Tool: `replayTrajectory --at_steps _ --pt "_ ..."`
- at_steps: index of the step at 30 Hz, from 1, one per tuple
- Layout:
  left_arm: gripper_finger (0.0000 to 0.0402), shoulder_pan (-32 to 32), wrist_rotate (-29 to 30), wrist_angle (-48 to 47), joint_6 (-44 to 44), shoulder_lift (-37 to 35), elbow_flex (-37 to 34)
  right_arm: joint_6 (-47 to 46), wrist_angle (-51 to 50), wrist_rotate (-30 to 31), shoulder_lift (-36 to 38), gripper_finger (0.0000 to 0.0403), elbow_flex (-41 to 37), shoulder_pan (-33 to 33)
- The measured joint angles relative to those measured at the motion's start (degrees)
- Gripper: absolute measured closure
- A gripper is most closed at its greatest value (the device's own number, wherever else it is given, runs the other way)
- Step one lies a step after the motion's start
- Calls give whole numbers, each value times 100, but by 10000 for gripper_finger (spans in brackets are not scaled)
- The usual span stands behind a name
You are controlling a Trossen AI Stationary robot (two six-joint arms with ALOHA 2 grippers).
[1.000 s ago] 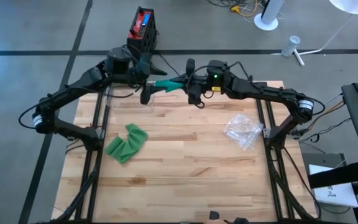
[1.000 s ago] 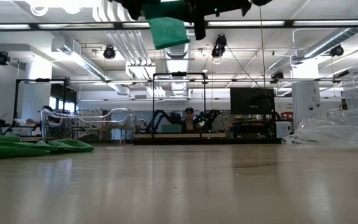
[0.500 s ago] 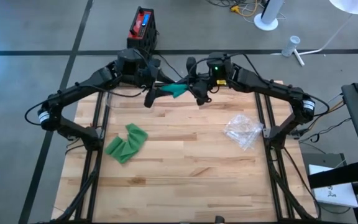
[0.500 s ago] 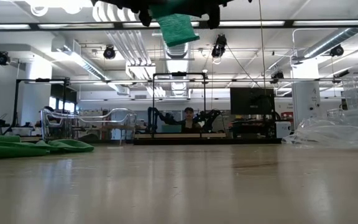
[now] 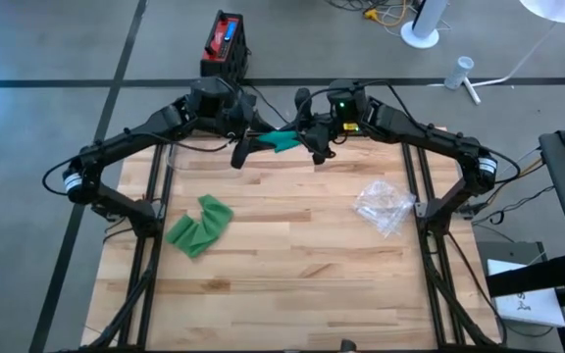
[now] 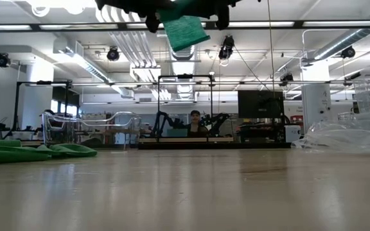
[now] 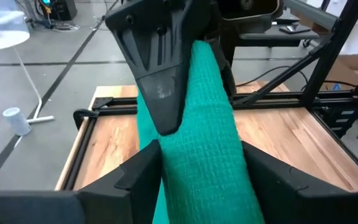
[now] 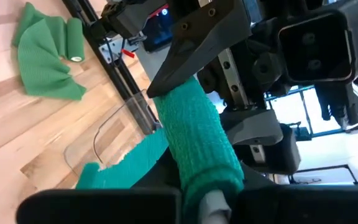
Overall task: Roll bandage
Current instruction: Roll the blue bandage
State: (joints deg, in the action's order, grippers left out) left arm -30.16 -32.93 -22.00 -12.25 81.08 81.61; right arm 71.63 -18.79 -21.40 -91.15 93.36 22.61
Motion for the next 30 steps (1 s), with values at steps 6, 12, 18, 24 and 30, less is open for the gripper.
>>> replayTrajectory --at_steps 6,12,18,24,30 --pt "245 -5 2 13 41 100 1 189 -37 21 -2 378 -2 0" --pt "332 -6 16 32 -92 145 0 190 -130 10 -13 343 -2 0" --pt "366 -23 239 -40 -291 93 -3 -389 -189 99 -15 280 2 12" --pt "366 -35 900 -251 -748 54 -3 -1997 -393 100 21 203 2 42" --pt "358 -45 1631 -269 -1538 51 -3 -3662 -205 -60 168 132 4 50"
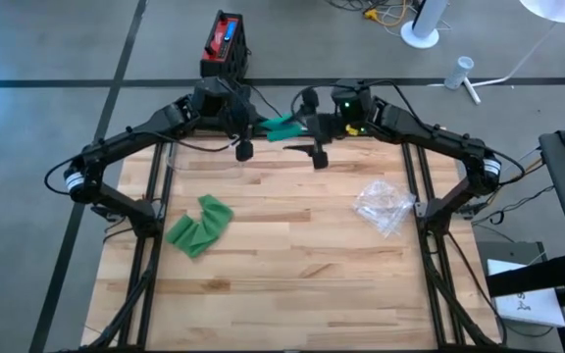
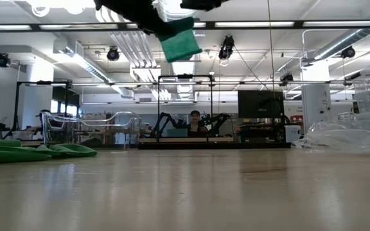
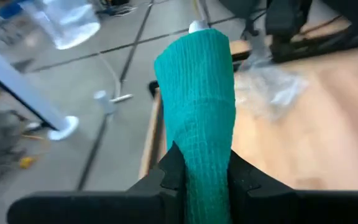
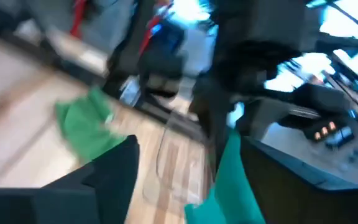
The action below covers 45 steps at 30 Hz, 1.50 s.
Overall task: Roll bandage
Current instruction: Roll the blue bandage
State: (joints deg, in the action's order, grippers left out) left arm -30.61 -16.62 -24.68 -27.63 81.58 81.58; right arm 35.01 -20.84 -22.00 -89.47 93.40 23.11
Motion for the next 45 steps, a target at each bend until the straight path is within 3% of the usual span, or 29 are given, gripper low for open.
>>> replayTrajectory --at_steps 4,9,21,29,36,40,45 --pt "360 72 11 122 -628 -9 0 -969 139 181 -4 108 2 201" --pt "361 174 248 244 -943 -13 0 -1486 175 142 -146 118 1 379" --pt "361 239 472 246 -980 -13 0 -1705 243 -220 -334 193 -1 490" --pt "360 245 474 363 -913 -12 0 -1684 238 -205 -334 287 7 506" --pt "345 272 461 390 -701 -13 0 -1092 220 -209 -295 370 7 506" --pt "318 282 409 180 -126 -39 190 -296 254 -202 -225 374 7 504" --pt "268 273 54 -733 249 -42 765 907 251 -281 -192 374 9 468"
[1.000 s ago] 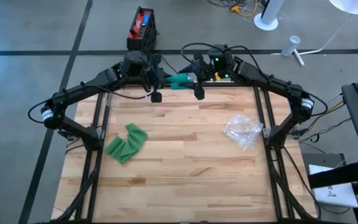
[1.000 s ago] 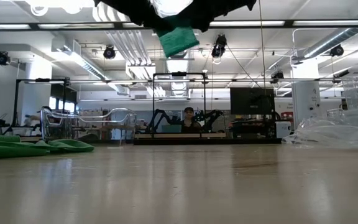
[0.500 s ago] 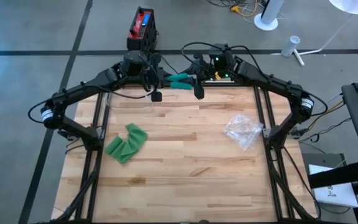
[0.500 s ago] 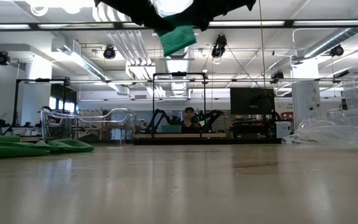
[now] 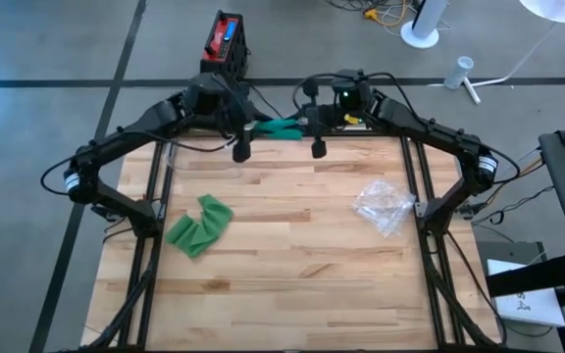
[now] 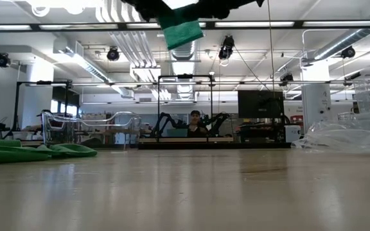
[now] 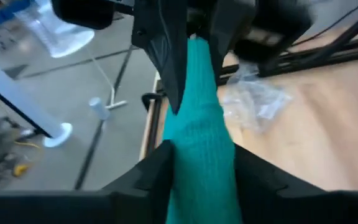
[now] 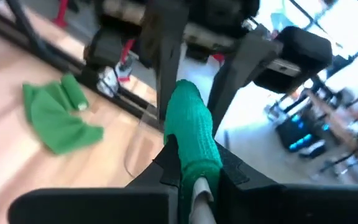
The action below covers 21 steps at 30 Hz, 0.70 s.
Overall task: Roll bandage
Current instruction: Roll the blue bandage
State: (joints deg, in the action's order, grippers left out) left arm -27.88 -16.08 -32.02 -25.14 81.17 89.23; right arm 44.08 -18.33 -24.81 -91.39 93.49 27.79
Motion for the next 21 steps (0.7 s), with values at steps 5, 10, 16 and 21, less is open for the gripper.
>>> replayTrajectory --at_steps 5,10,16,21 --pt "214 -28 -305 -411 825 -6 528 862 62 193 -8 374 -25 -65" --pt "181 -101 -291 -837 1120 206 947 1562 250 199 -15 374 -64 -303" --pt "174 -97 -563 -1803 909 533 1379 2199 234 280 -15 374 -97 -526" --pt "181 -108 -999 -2227 764 661 1497 2991 304 407 -2 374 -98 -637"
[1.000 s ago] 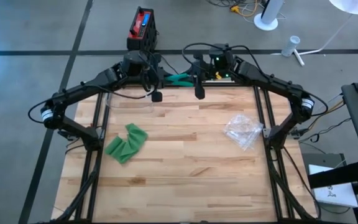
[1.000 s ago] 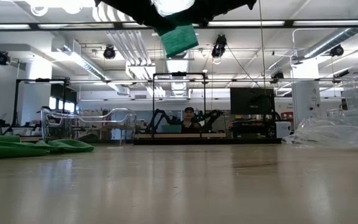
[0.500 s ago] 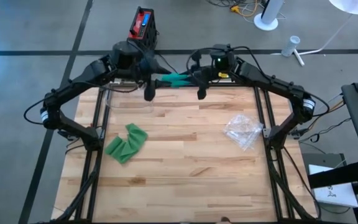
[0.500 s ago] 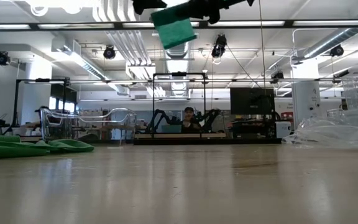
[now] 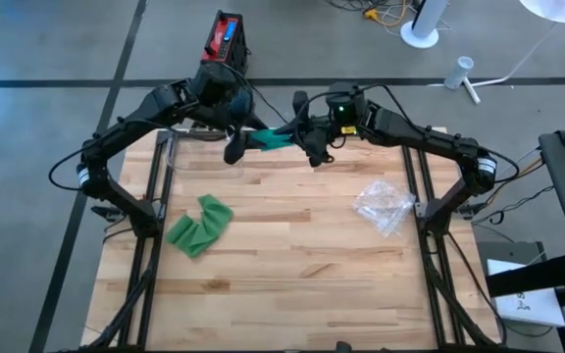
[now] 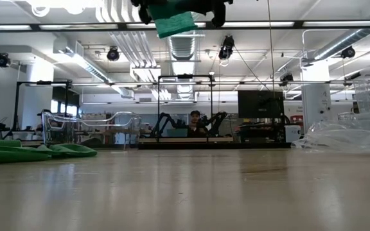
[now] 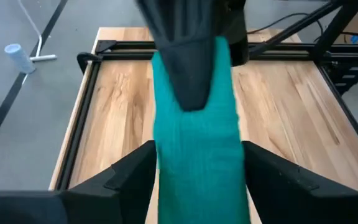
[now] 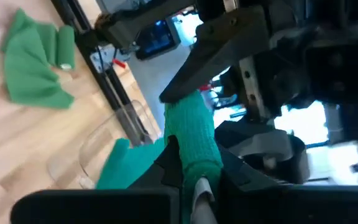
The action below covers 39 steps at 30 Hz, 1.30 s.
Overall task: Roll bandage
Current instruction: Roll the blue bandage
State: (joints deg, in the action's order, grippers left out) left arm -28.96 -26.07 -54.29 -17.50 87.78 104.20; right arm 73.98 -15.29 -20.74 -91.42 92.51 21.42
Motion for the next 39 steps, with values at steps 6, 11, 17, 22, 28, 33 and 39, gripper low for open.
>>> replayTrajectory --at_steps 6,11,17,22,28,33,39 --pt "184 -3 -8 -55 13 38 -2 734 -39 123 -7 374 0 -83" --pt "180 -3 -15 -84 11 38 -2 915 -85 85 -7 374 0 -93" --pt "185 -1 12 -133 -128 -16 -11 788 -194 34 -7 374 0 -89" --pt "185 -3 503 -125 -331 -256 11 538 -283 148 -7 374 0 -31" --pt "179 20 325 0 -363 -460 4 520 -252 386 -4 374 0 31" --pt "188 36 297 33 -301 -424 -138 556 -240 427 -1 374 2 22" --pt "192 36 298 358 -192 -412 -510 725 -244 426 56 374 2 20"
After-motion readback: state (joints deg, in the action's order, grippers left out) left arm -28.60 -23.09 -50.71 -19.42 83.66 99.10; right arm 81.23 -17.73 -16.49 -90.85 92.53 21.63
